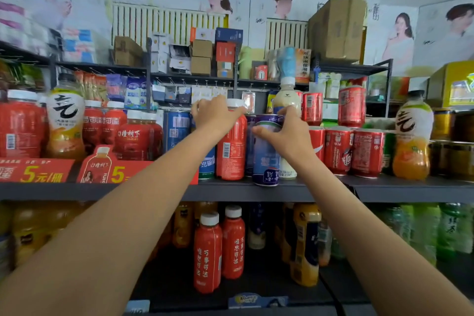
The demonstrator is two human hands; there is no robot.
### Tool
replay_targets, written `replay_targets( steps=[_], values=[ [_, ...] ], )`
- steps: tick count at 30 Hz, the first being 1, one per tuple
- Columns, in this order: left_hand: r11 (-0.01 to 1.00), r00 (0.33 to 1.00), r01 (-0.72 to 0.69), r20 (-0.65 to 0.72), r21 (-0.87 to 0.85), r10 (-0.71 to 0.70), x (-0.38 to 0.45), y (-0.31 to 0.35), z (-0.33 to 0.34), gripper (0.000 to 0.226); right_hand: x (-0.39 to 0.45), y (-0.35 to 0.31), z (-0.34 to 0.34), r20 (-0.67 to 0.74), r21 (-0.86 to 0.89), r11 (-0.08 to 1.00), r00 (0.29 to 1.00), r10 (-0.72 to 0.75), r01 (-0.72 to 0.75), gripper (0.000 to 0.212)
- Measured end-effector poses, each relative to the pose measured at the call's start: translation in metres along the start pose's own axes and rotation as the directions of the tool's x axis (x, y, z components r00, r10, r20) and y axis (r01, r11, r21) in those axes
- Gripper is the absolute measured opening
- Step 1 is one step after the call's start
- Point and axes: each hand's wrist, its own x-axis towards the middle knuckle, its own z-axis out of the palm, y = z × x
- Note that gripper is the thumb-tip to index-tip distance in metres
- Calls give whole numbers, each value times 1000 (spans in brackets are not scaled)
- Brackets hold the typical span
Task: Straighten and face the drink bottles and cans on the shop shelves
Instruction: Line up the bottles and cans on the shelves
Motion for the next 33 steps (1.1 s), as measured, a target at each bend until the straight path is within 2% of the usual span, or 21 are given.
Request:
replay_targets(
  steps=[2,4,7,10,12,15,16,20,23,26,29,31,33],
  values=[
    [997,1000,6,16,-78,-4,2,-2,-3,38,2,2,0,49,-38,999,999,-14,16,64],
    [976,999,3,41,-218,6,4,-7,-7,36,2,6,-2,144,-104,994,990,-7,23,81],
    [879,999,6,35,-478,13,3,-12,-23,38,-7,11,-6,250,-114,993,967,51,-23,102],
    [778,999,-21,5,-628,31,0,-3,-53,36,-13,7,-6,257,-70,995,963,80,-64,105],
    [735,999,-39,-12,-677,41,-4,4,-73,35,-13,1,2,250,-38,992,960,125,-119,97],
    [695,999,-40,-11,-718,47,-12,2,-89,31,-13,-5,25,239,-39,986,957,164,-159,59],
    [695,999,-36,-1,-718,51,-15,-1,-93,28,-14,-6,33,225,-44,985,959,171,-165,53],
    [712,994,-24,58,-702,90,-29,-21,-101,28,-22,-10,61,108,-53,988,982,153,-148,56],
    [721,986,-20,104,-692,128,-40,-36,-100,18,-28,-16,75,14,-131,983,991,131,-128,60],
    [725,980,-2,142,-688,137,-47,-47,-100,12,-27,-18,81,7,-174,975,990,143,-139,64],
    [722,979,10,155,-692,136,-48,-54,-101,19,-28,-23,75,-19,-170,973,988,155,-156,60],
    [712,980,6,147,-702,137,-47,-55,-103,25,-28,-37,67,-149,-163,984,988,40,-65,47],
    [681,981,15,141,-732,130,-43,-54,-107,30,-23,-68,57,-197,-22,997,977,-75,72,33]
  ],
)
